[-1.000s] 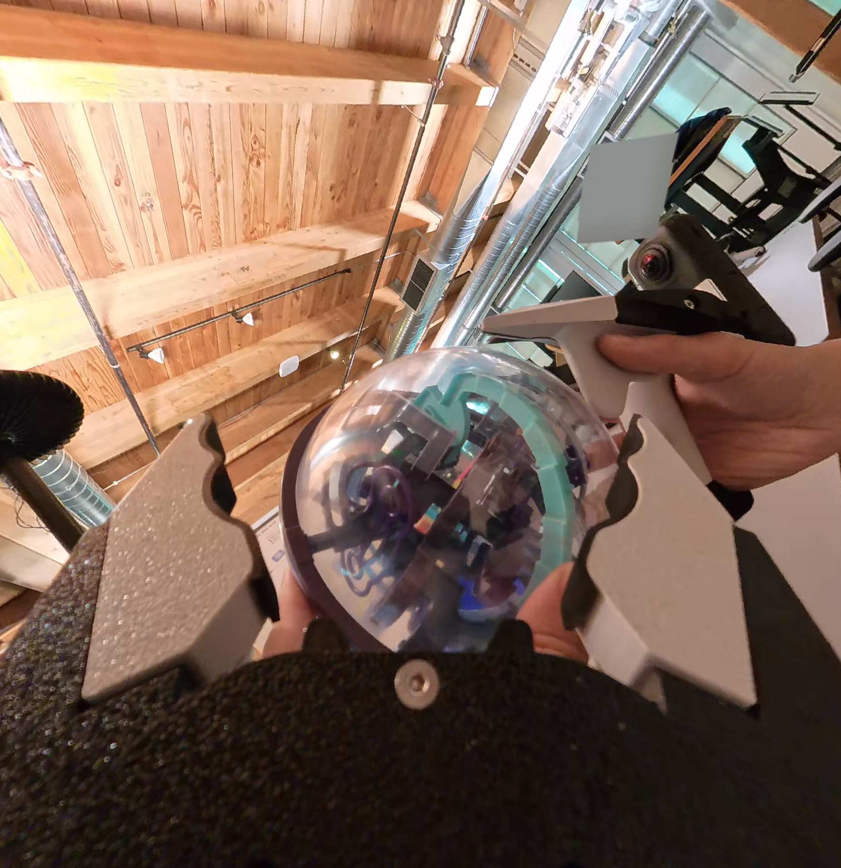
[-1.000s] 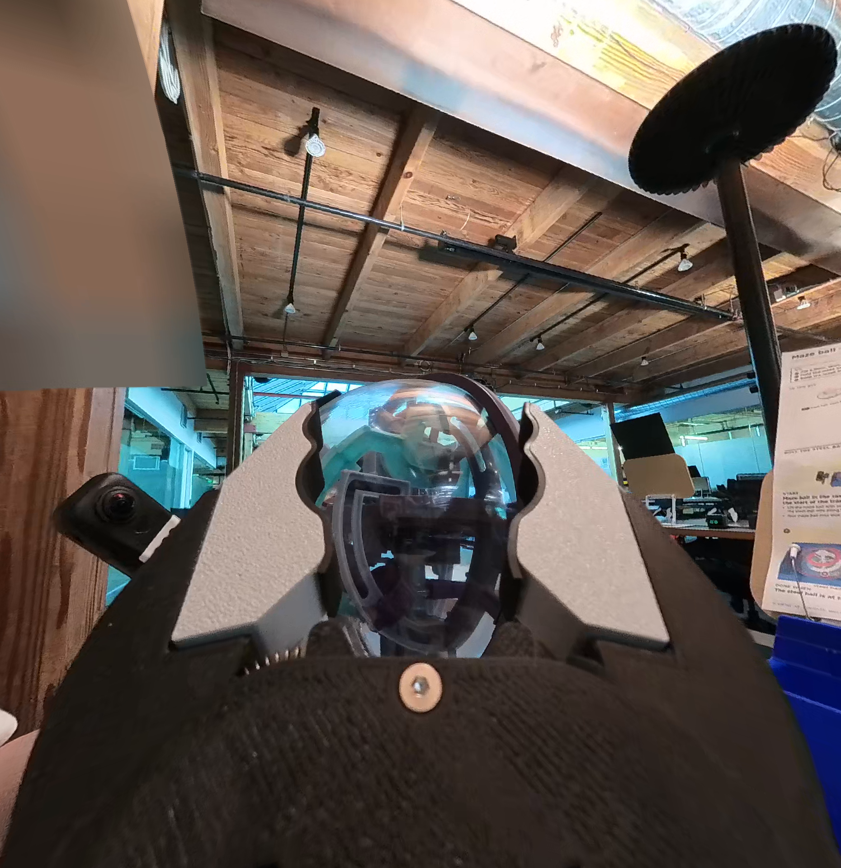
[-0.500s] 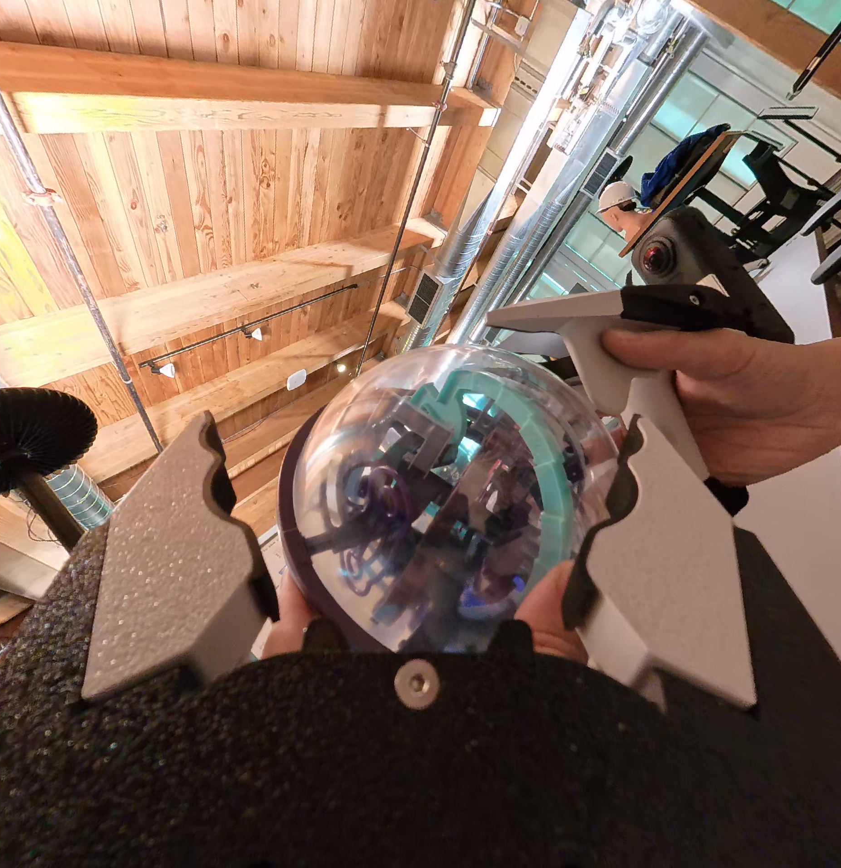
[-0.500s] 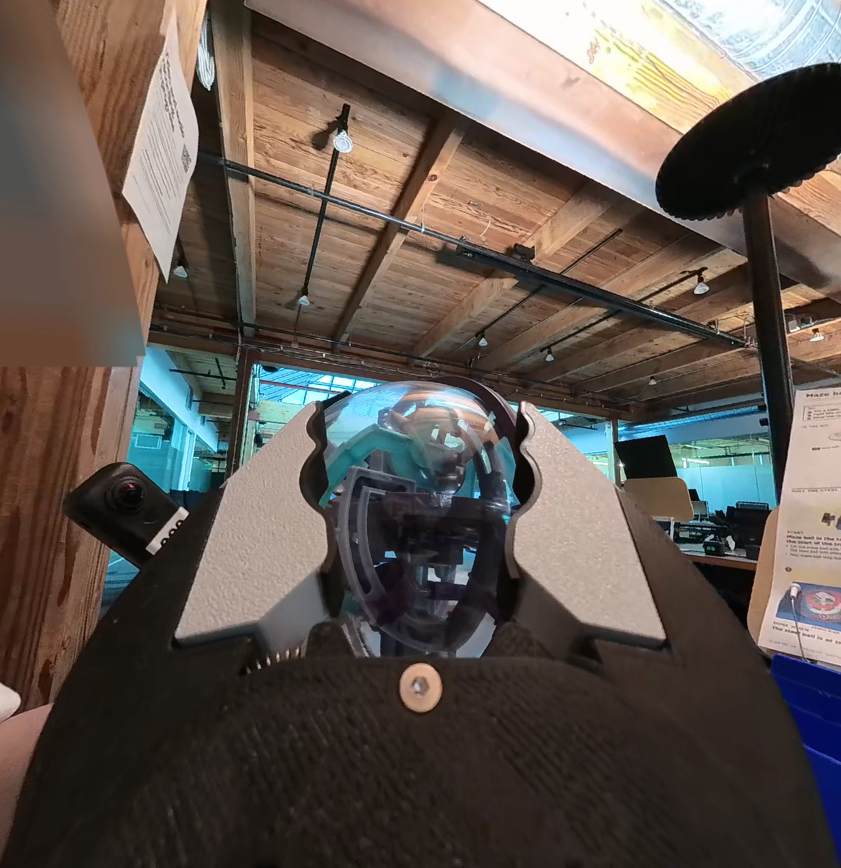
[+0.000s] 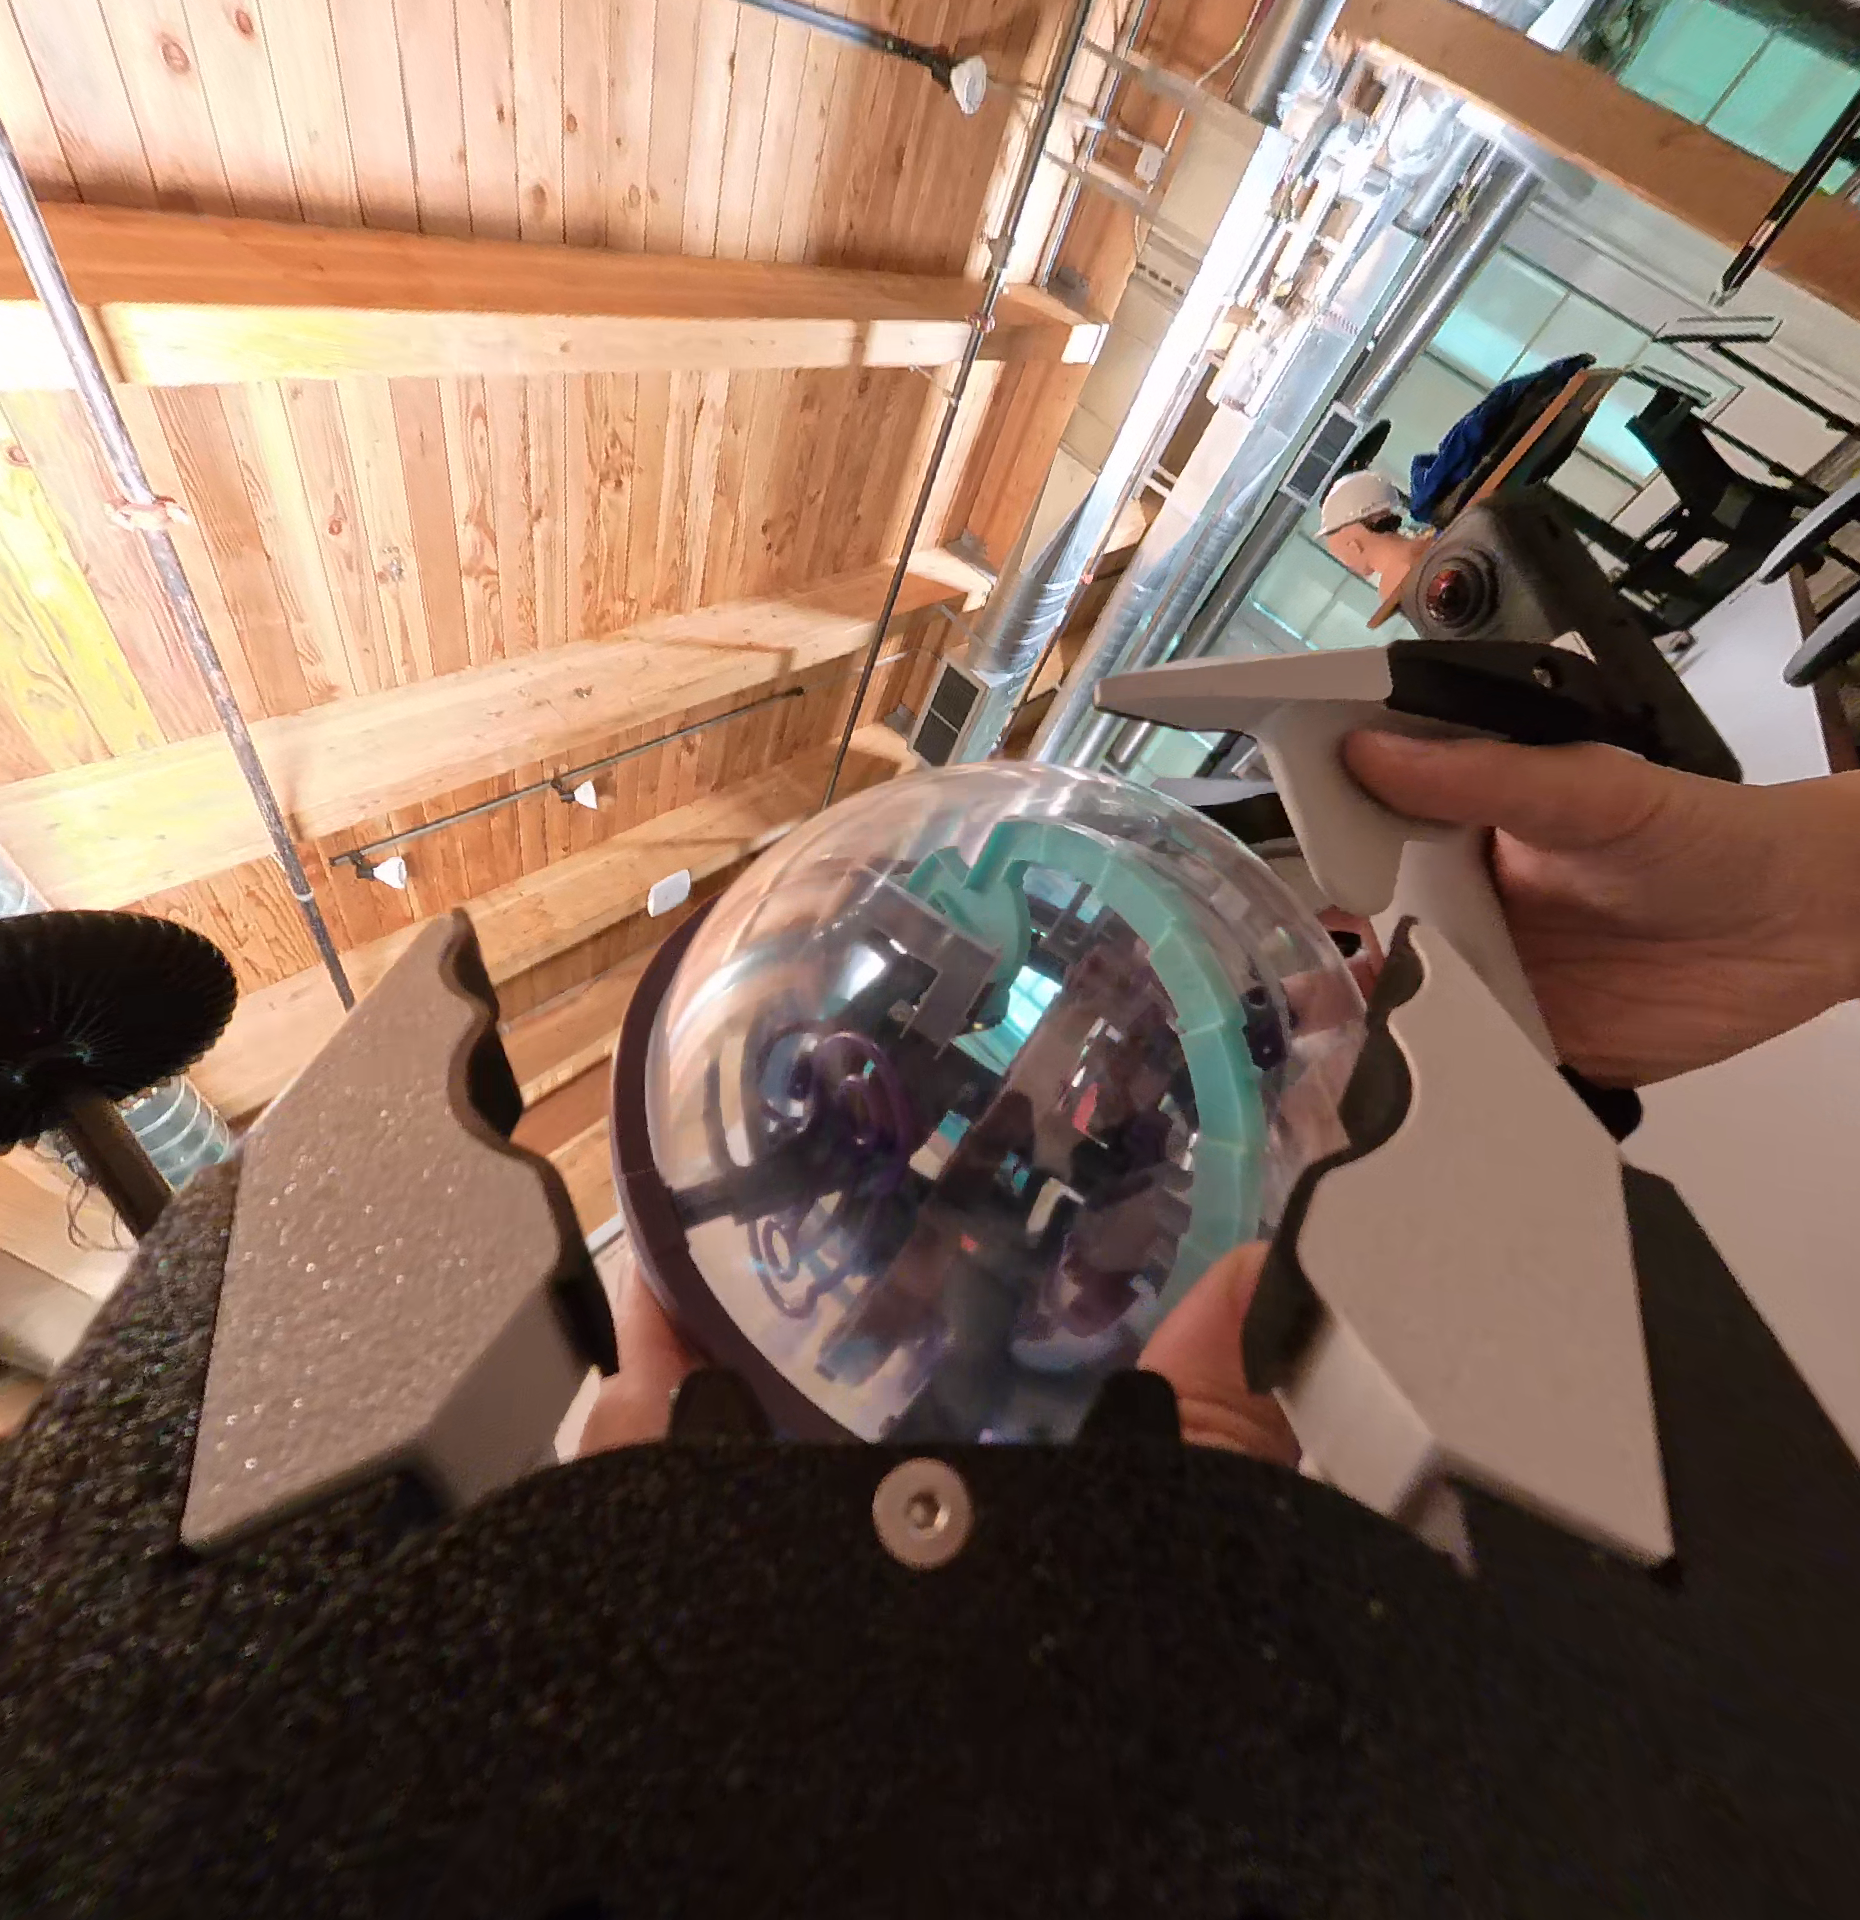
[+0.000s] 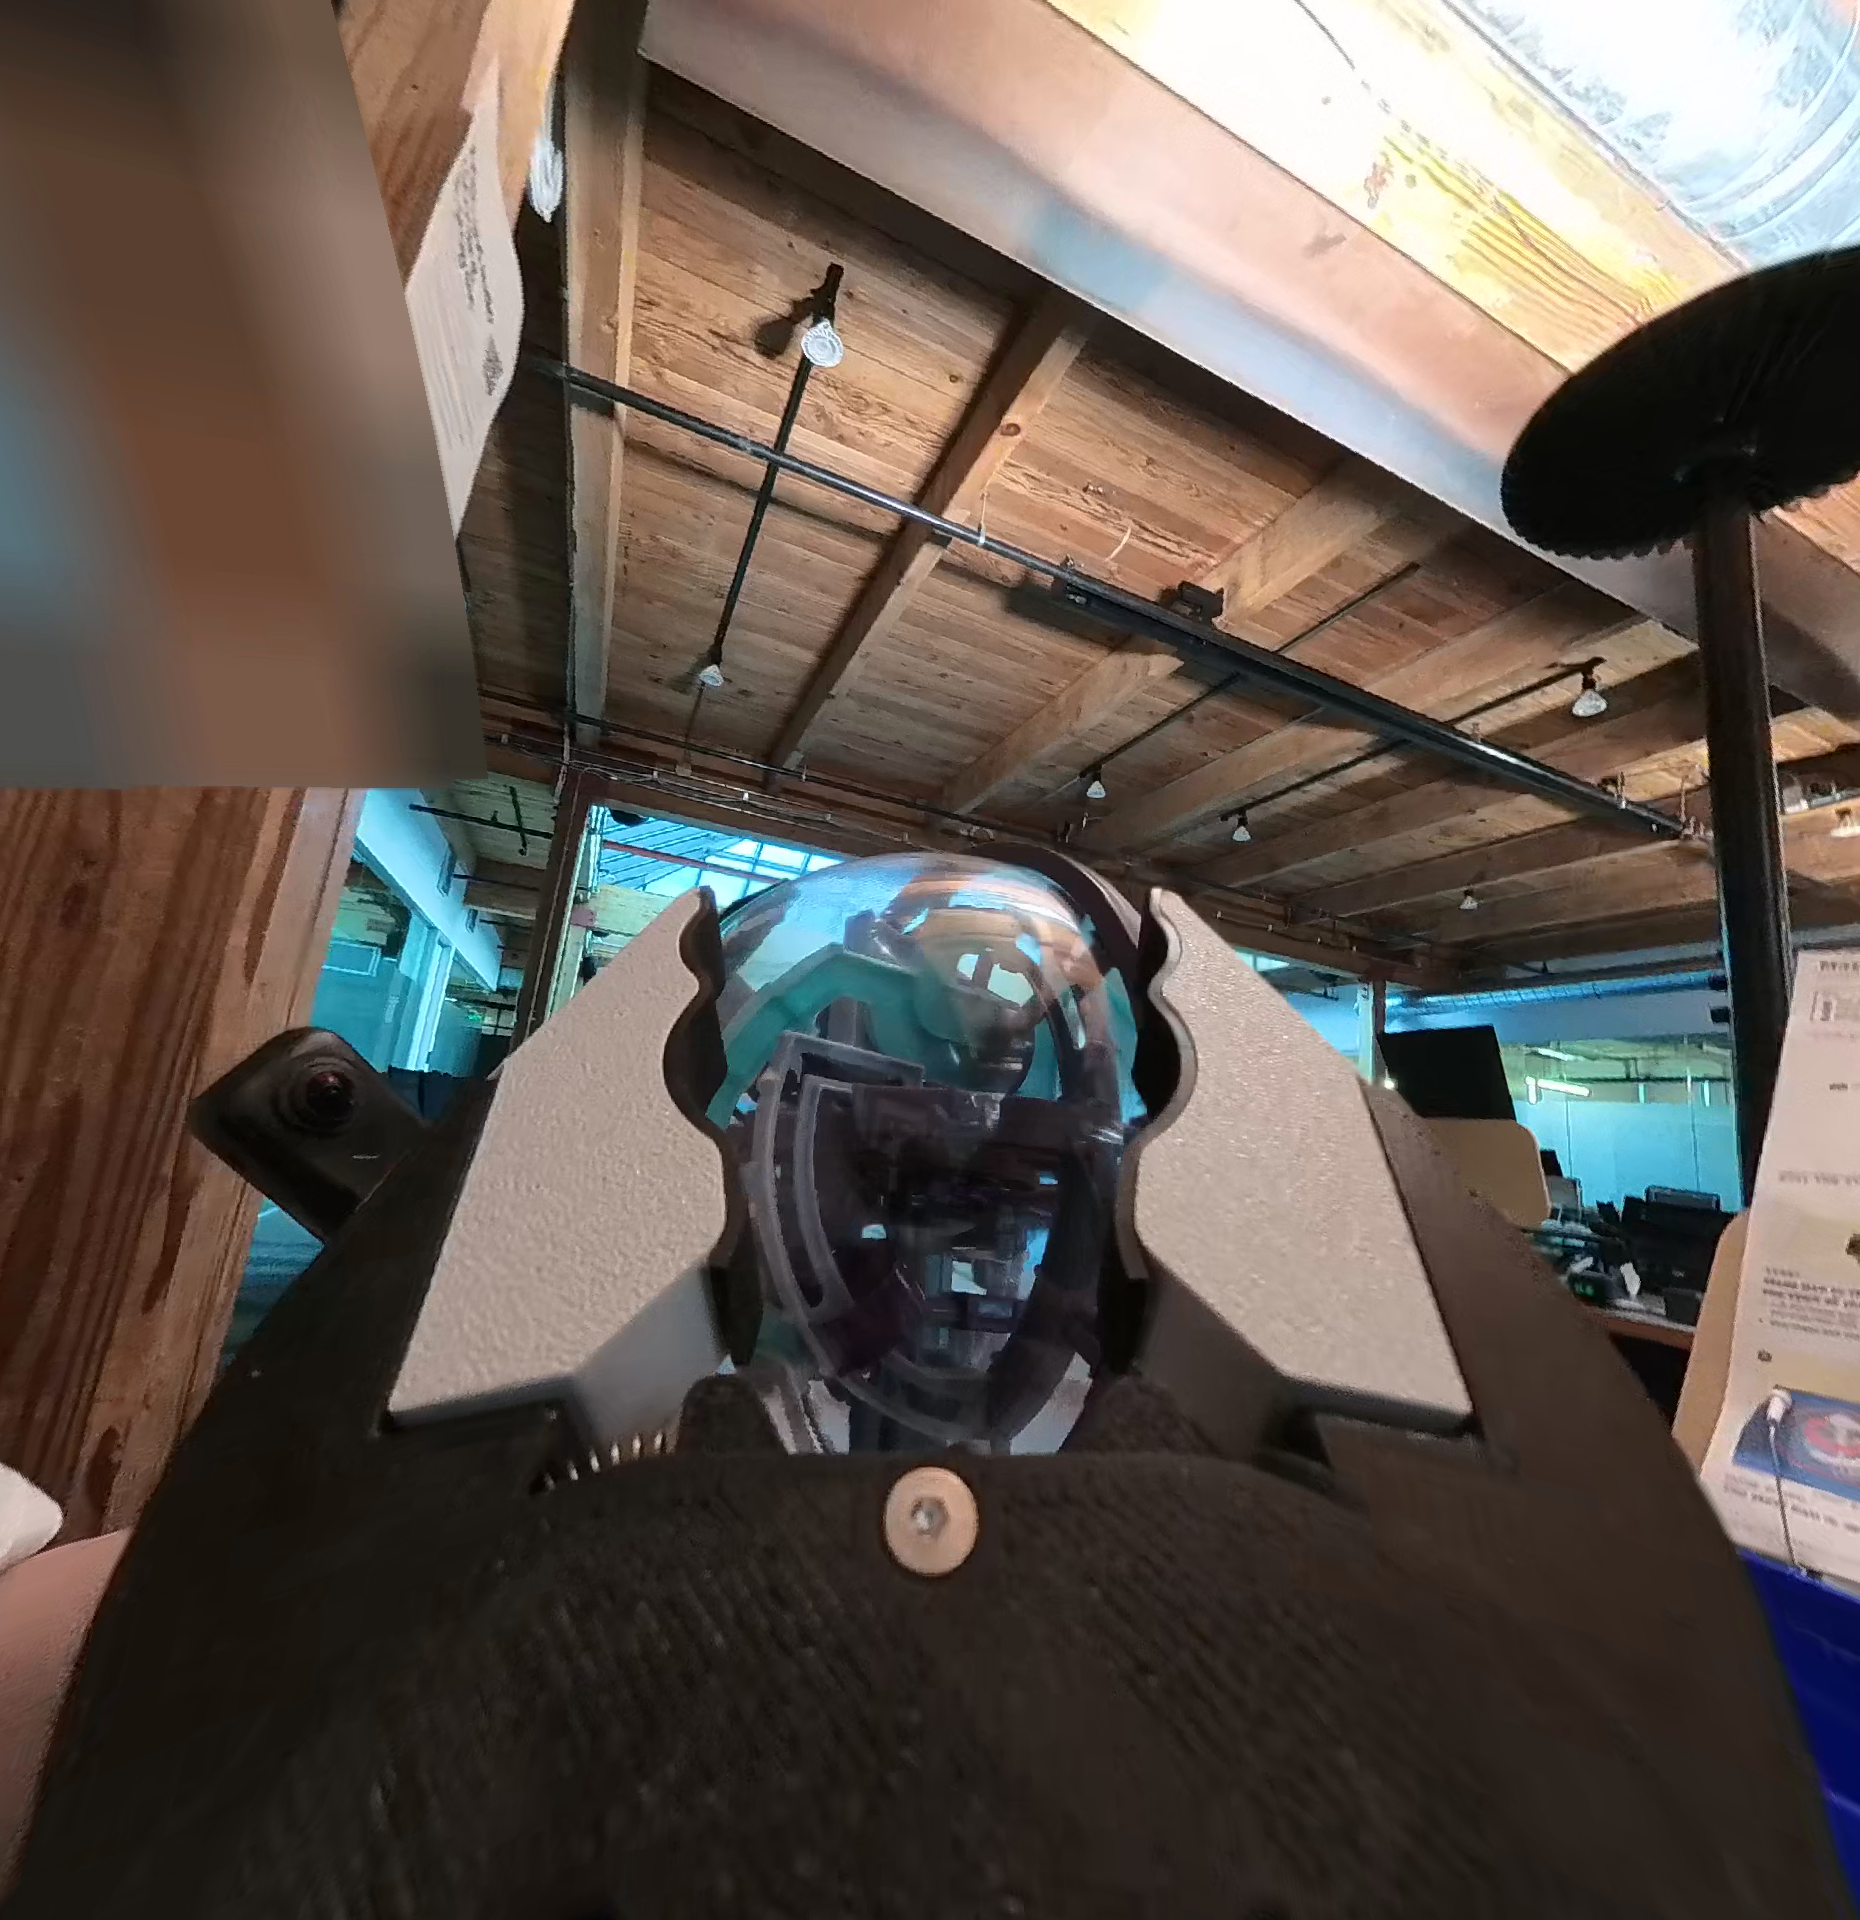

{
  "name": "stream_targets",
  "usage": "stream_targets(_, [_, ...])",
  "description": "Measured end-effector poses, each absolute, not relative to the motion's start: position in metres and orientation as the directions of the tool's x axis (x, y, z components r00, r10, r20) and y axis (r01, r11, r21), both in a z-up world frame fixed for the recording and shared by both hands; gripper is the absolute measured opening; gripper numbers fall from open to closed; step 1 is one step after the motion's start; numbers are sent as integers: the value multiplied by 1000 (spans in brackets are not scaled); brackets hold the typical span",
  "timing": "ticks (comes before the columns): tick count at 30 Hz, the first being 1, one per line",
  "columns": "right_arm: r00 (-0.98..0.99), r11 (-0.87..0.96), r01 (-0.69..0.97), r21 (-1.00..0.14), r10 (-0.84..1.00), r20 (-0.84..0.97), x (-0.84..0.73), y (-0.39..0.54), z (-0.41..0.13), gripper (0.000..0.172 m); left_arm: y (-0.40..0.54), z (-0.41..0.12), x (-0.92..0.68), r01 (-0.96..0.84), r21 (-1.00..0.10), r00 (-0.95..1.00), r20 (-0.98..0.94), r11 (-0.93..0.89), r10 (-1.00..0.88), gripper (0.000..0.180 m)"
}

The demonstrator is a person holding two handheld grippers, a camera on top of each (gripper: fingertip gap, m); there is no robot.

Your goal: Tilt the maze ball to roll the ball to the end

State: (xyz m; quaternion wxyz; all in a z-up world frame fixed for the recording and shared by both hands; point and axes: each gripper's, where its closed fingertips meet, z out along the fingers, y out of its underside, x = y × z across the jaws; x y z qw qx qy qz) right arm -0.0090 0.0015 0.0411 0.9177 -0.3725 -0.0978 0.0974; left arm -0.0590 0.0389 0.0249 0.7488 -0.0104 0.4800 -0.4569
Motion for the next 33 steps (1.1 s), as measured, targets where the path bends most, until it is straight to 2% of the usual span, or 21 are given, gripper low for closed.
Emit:
stream_targets(8, [947,777,-18,-629,214,238,-29,-22,56,77,20,28,-79,759,-317,169,-747,568,-643,157])
stream_targets(17, [943,780,-49,-623,242,229,-28,-24,56,77,18,27,-78,756,-312,172,-753,575,-635,157])
stream_targets(24, [931,808,-89,-582,276,241,-30,-32,57,76,5,23,-83,746,-208,238,-804,632,-545,157])
stream_targets(30, [928,800,-89,-594,283,243,-32,-30,56,77,11,25,-82,755,-248,210,-787,608,-581,157])
stream_targets(33, [913,815,-87,-573,295,281,-39,-36,57,77,7,26,-92,794,-220,199,-787,567,-584,157])
